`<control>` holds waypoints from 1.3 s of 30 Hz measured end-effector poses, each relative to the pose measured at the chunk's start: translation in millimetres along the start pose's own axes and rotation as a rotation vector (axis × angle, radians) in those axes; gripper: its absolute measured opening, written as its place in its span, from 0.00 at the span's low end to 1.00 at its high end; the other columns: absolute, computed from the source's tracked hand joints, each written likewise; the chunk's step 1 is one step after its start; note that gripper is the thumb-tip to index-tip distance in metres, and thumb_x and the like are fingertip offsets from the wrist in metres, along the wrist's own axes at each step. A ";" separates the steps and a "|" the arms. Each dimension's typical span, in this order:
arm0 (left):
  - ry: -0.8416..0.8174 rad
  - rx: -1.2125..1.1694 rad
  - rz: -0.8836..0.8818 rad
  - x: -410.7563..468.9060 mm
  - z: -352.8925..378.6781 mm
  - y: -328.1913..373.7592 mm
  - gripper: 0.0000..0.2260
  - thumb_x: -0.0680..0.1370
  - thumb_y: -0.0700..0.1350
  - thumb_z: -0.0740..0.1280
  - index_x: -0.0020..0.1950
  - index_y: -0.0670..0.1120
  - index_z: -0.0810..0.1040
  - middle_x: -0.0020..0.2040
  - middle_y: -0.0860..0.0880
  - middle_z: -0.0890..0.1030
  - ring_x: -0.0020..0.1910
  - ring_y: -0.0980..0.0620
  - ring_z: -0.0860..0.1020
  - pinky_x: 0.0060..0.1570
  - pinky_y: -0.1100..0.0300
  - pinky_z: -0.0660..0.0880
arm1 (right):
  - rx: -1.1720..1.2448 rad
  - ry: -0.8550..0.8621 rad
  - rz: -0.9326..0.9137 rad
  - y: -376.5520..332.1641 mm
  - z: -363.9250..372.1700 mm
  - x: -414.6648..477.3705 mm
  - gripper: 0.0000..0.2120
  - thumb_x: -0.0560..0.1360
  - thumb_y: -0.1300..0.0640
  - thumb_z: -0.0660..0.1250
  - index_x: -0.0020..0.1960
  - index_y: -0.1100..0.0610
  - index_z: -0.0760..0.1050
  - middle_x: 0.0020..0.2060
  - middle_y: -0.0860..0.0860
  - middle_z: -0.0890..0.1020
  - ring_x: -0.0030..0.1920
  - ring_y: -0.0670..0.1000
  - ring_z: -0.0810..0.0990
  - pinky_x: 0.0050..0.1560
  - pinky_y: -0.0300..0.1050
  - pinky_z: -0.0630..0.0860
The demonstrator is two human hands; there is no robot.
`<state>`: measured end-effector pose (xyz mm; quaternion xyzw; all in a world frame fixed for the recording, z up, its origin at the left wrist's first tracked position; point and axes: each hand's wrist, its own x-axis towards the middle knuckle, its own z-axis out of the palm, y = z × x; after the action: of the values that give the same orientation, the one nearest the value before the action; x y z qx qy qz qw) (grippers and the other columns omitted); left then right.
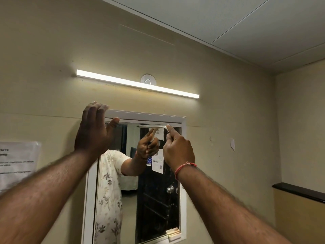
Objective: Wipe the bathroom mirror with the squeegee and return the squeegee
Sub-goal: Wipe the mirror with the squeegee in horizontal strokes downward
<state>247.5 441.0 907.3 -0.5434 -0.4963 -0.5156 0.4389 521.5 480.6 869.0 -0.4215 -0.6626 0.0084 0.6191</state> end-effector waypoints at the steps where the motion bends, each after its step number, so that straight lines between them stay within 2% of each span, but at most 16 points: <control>1: 0.000 0.002 -0.001 -0.2 0.5 -0.2 0.30 0.86 0.64 0.55 0.76 0.41 0.70 0.76 0.38 0.71 0.77 0.37 0.68 0.75 0.41 0.70 | 0.013 0.001 0.002 -1.4 0.5 -0.1 0.20 0.89 0.52 0.61 0.79 0.41 0.72 0.40 0.38 0.80 0.33 0.49 0.82 0.38 0.48 0.87; 6: -0.001 0.019 0.006 0.5 2.4 -2.8 0.30 0.86 0.63 0.57 0.76 0.41 0.70 0.76 0.38 0.70 0.78 0.36 0.68 0.75 0.40 0.71 | 0.084 0.028 0.006 -7.1 3.1 2.5 0.20 0.88 0.52 0.61 0.79 0.44 0.73 0.59 0.44 0.87 0.37 0.44 0.83 0.43 0.41 0.85; 9: -0.006 0.028 0.002 0.7 1.9 -2.3 0.30 0.86 0.64 0.56 0.76 0.41 0.70 0.76 0.38 0.70 0.78 0.36 0.68 0.75 0.40 0.70 | 0.087 0.037 0.002 -6.8 5.1 4.7 0.19 0.88 0.52 0.62 0.79 0.44 0.74 0.63 0.44 0.86 0.40 0.43 0.84 0.46 0.43 0.86; 17: -0.006 0.015 0.004 1.4 0.1 -0.3 0.30 0.86 0.63 0.56 0.76 0.40 0.70 0.76 0.38 0.70 0.77 0.36 0.68 0.75 0.41 0.70 | 0.035 0.021 -0.020 -5.9 3.6 8.1 0.20 0.89 0.53 0.60 0.80 0.45 0.72 0.61 0.47 0.87 0.39 0.44 0.83 0.47 0.45 0.86; 20: -0.011 0.009 0.002 1.2 -0.3 0.4 0.31 0.86 0.64 0.55 0.76 0.40 0.70 0.76 0.38 0.70 0.78 0.36 0.67 0.75 0.41 0.70 | 0.019 0.013 -0.028 -5.3 1.4 9.1 0.20 0.89 0.53 0.60 0.80 0.45 0.72 0.62 0.47 0.87 0.39 0.43 0.83 0.45 0.42 0.84; 24: -0.019 0.001 -0.012 1.3 -0.1 0.0 0.31 0.86 0.65 0.55 0.77 0.41 0.70 0.77 0.38 0.70 0.78 0.36 0.67 0.75 0.40 0.70 | 0.002 -0.001 -0.024 0.3 1.4 2.2 0.21 0.89 0.53 0.60 0.81 0.44 0.71 0.53 0.46 0.88 0.34 0.44 0.81 0.39 0.39 0.81; 26: -0.017 0.005 -0.012 1.1 0.4 -0.4 0.31 0.86 0.65 0.55 0.77 0.41 0.70 0.77 0.38 0.70 0.79 0.36 0.67 0.75 0.40 0.70 | 0.000 -0.010 -0.009 2.5 2.4 -2.3 0.21 0.89 0.52 0.60 0.81 0.43 0.70 0.46 0.43 0.85 0.33 0.44 0.80 0.37 0.38 0.80; 28: -0.015 0.003 -0.011 0.9 0.8 -0.5 0.31 0.86 0.65 0.55 0.77 0.41 0.70 0.77 0.38 0.70 0.79 0.36 0.66 0.75 0.41 0.70 | -0.003 -0.017 0.001 3.8 3.0 -6.3 0.21 0.89 0.52 0.59 0.81 0.43 0.70 0.43 0.41 0.81 0.33 0.44 0.80 0.36 0.38 0.80; 30: -0.013 0.000 -0.007 0.7 1.4 -1.2 0.31 0.86 0.65 0.55 0.77 0.41 0.70 0.77 0.38 0.70 0.79 0.36 0.66 0.75 0.40 0.70 | -0.007 -0.018 0.002 5.0 3.4 -9.7 0.21 0.89 0.52 0.60 0.81 0.42 0.69 0.43 0.42 0.83 0.33 0.45 0.80 0.37 0.40 0.82; 33: -0.010 -0.004 0.002 -0.4 2.2 -3.1 0.32 0.86 0.65 0.54 0.78 0.41 0.69 0.78 0.38 0.69 0.80 0.36 0.65 0.76 0.40 0.69 | -0.013 -0.004 0.004 7.4 4.7 -13.1 0.21 0.89 0.52 0.60 0.81 0.42 0.70 0.50 0.46 0.88 0.35 0.45 0.82 0.42 0.44 0.86; 35: -0.005 -0.018 -0.006 -3.7 2.7 -3.6 0.32 0.87 0.65 0.53 0.80 0.41 0.66 0.80 0.38 0.67 0.82 0.36 0.63 0.79 0.41 0.66 | -0.020 0.005 0.006 8.8 5.9 -15.7 0.21 0.89 0.52 0.60 0.81 0.42 0.70 0.51 0.47 0.89 0.37 0.45 0.82 0.43 0.44 0.86; 39: -0.032 -0.077 -0.030 -21.4 2.6 -4.3 0.34 0.87 0.62 0.55 0.88 0.45 0.55 0.88 0.43 0.56 0.88 0.42 0.53 0.84 0.42 0.59 | -0.033 -0.003 0.014 12.3 7.2 -21.7 0.21 0.88 0.52 0.60 0.81 0.41 0.70 0.49 0.46 0.88 0.35 0.45 0.82 0.41 0.44 0.86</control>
<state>244.2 442.2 885.6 -0.5607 -0.4911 -0.5321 0.4017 519.7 479.8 843.2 -0.4364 -0.6605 0.0026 0.6110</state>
